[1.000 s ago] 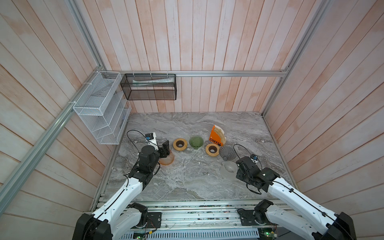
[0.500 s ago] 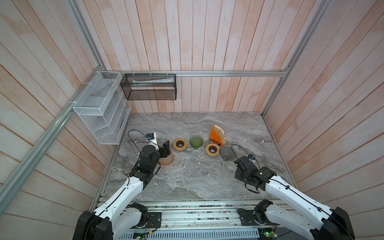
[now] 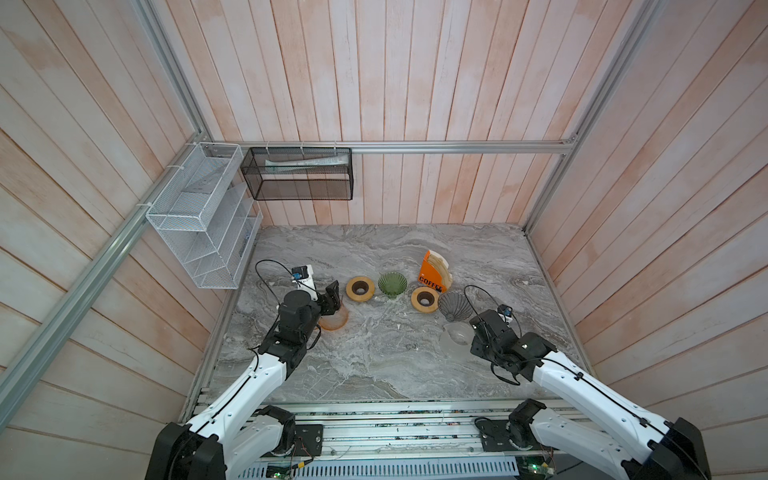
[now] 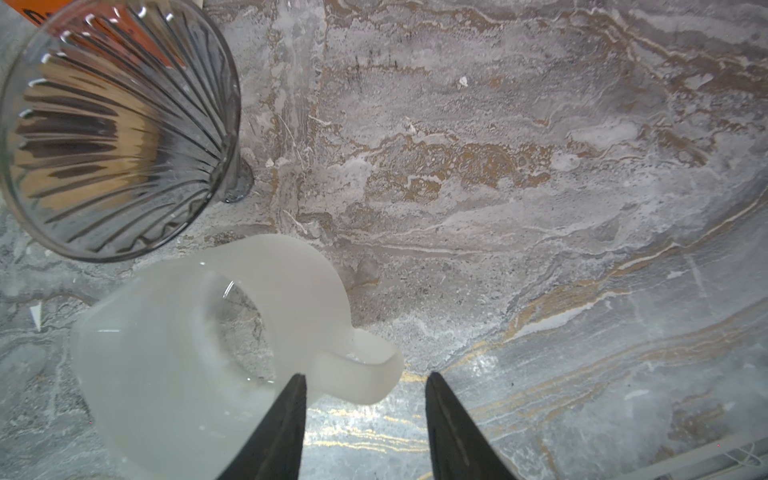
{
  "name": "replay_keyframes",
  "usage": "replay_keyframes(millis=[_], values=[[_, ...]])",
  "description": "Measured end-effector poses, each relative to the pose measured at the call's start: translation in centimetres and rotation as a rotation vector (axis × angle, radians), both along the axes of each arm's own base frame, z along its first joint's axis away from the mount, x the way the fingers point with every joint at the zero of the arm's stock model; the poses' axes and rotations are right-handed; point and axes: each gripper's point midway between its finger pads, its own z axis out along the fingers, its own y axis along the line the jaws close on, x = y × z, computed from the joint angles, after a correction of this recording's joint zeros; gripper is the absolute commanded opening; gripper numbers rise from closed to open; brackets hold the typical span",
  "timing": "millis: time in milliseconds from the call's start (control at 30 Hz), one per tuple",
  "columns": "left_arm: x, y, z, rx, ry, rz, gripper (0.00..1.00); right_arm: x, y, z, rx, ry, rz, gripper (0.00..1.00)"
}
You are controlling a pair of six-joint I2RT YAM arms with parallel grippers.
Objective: Place the coffee filter in the dripper
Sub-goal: 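Lower the right gripper over the handle of the white frosted jug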
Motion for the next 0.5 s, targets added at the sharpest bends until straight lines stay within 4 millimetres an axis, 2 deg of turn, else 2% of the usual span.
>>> replay_keyframes(millis=[500], values=[[-0.16, 0.03, 0.51, -0.009, -0.013, 0.0, 0.76, -0.03, 0.13, -0.17, 0.002, 0.008, 0.003, 0.47]])
